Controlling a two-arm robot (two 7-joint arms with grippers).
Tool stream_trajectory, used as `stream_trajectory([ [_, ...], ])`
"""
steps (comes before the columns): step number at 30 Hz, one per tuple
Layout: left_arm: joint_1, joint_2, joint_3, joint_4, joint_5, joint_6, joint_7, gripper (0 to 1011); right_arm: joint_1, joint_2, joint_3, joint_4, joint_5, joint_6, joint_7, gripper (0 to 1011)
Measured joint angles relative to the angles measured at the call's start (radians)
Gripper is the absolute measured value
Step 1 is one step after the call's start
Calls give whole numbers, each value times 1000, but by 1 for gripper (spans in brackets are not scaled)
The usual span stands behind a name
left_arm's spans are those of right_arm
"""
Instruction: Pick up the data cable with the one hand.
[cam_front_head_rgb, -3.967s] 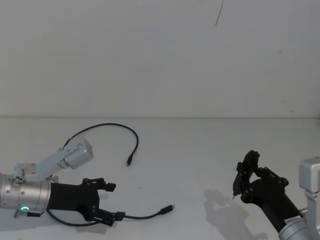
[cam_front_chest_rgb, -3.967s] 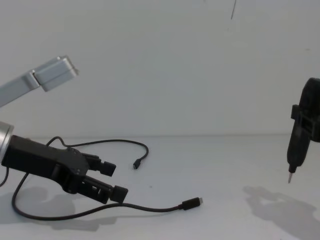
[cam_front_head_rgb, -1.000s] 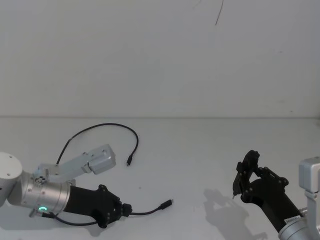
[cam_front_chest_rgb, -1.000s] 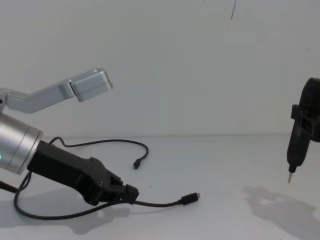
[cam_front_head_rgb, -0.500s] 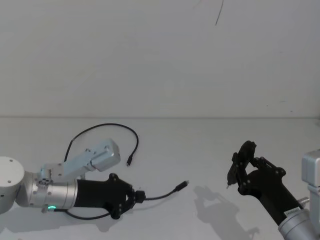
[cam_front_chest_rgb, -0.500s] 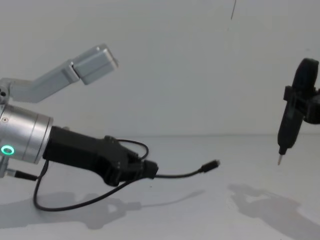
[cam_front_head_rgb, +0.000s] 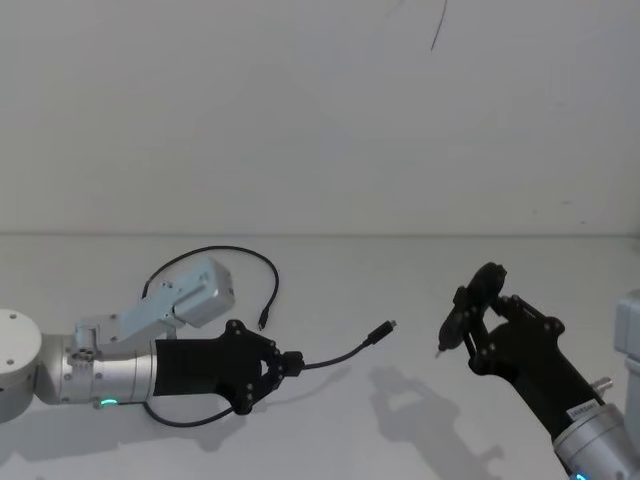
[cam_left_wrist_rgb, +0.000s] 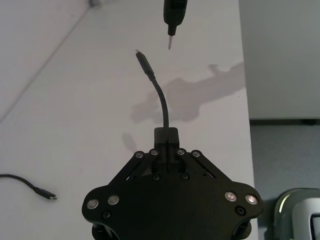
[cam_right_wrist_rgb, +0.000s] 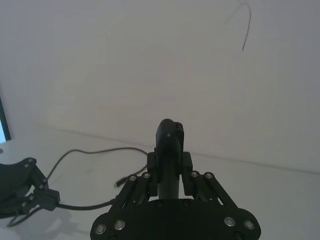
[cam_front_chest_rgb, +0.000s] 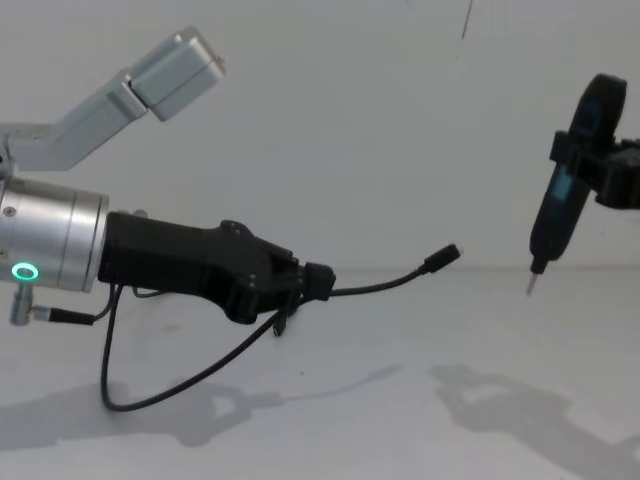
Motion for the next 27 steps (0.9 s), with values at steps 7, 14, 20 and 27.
stream_trajectory([
  [7, 2, -1, -7, -5, -8, -23, 4, 34, 13, -15, 5, 1, -12, -51, 8, 263],
  [14, 3, -1, -11, -8, -13, -39, 7, 34, 37, -32, 8, 3, -37, -118, 17, 263],
  [20, 4, -2, -12, -8, -15, -44, 7, 34, 54, -53, 12, 18, -24, -140, 27, 263],
  [27, 4, -2, -13, -9, -17, -48, 8, 34, 69, -78, 16, 37, 21, -133, 45, 263],
])
